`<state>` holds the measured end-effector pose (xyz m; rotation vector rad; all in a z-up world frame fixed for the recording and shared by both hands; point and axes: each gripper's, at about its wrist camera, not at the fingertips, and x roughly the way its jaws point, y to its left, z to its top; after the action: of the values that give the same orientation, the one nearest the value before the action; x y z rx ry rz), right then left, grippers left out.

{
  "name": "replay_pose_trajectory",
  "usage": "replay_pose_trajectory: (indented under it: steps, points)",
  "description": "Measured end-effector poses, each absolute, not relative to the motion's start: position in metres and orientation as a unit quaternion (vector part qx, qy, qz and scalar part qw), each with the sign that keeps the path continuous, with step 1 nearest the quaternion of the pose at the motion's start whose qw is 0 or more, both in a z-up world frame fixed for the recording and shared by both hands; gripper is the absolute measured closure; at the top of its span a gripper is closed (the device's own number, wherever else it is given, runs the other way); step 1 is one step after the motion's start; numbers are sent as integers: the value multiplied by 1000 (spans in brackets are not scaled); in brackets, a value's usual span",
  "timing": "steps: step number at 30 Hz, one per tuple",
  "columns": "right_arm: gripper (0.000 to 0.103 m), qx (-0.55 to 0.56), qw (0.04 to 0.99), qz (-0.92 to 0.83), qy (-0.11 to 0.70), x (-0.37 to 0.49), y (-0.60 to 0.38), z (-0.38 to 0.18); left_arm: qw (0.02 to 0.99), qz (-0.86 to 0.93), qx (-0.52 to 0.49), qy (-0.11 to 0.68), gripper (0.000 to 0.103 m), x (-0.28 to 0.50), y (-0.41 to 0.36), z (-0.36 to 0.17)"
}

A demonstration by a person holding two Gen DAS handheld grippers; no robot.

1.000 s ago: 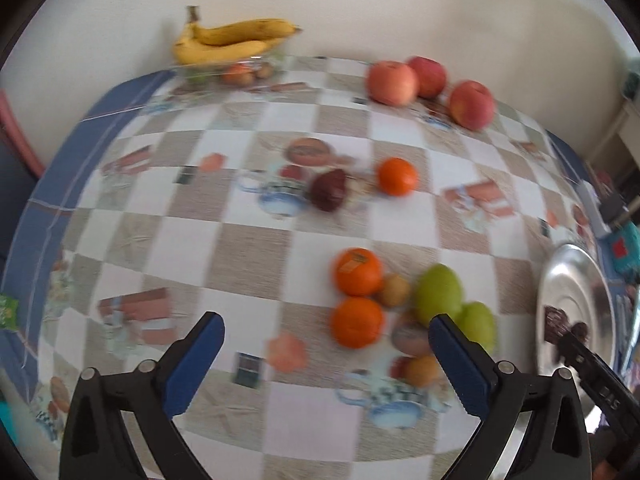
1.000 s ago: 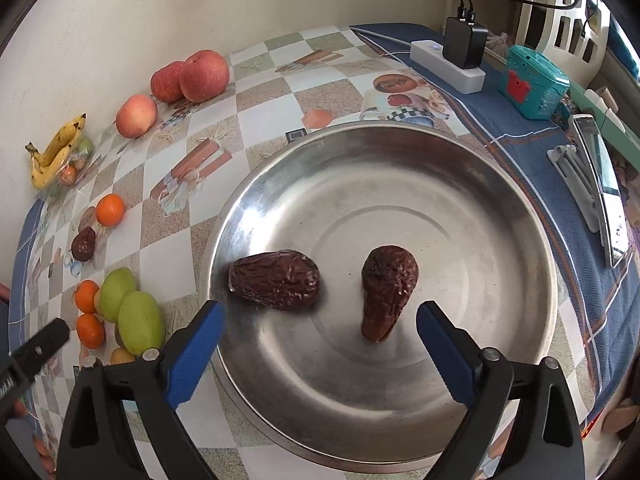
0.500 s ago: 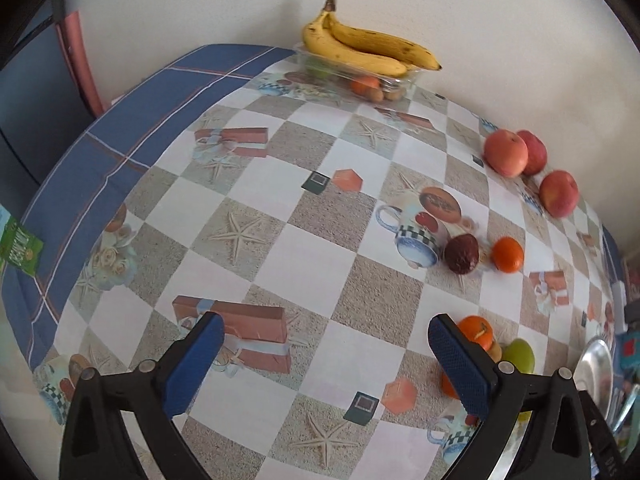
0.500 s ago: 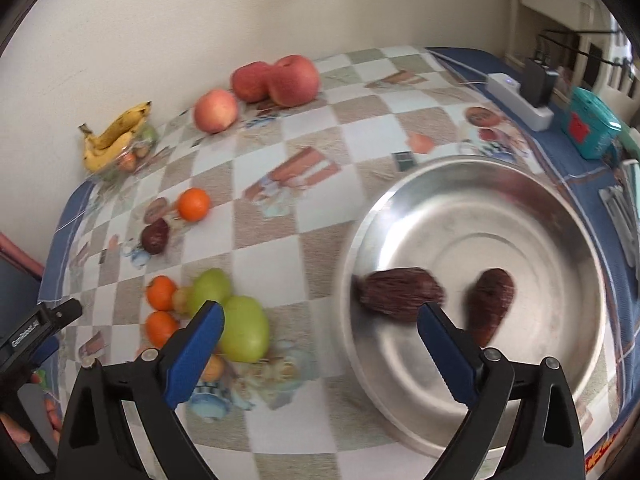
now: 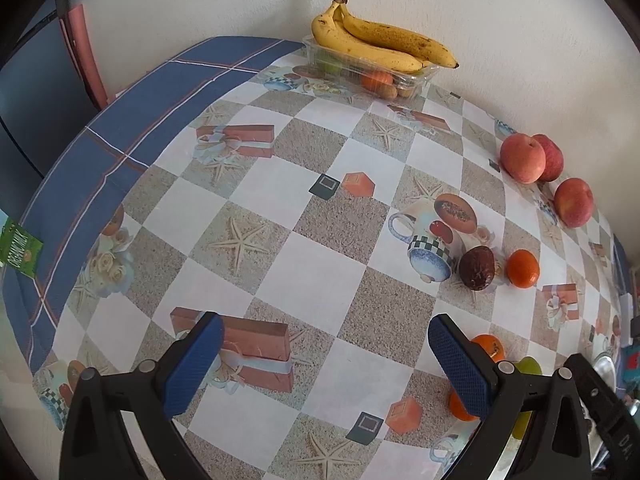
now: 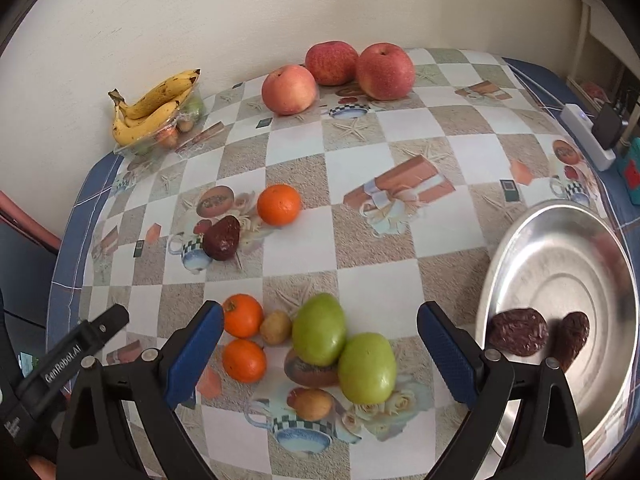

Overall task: Organize fruits
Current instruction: 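Move both open tools back toward the oranges and green fruits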

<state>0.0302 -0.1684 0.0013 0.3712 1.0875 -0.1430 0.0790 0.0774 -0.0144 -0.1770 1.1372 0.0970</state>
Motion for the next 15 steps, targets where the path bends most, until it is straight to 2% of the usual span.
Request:
replay_pose_trajectory:
  steps: [5, 11, 15]
  points:
    - [6, 186, 829, -71, 522, 32, -180, -6, 843, 44, -53, 533, 0, 78, 65, -15]
    - [6, 135, 828, -85, 537, 15, -187, -9, 845, 12, -43, 533, 0, 71, 48, -15]
    - [6, 141, 827, -79, 538, 6, -193, -8, 840, -13, -43, 541, 0, 67, 36, -18]
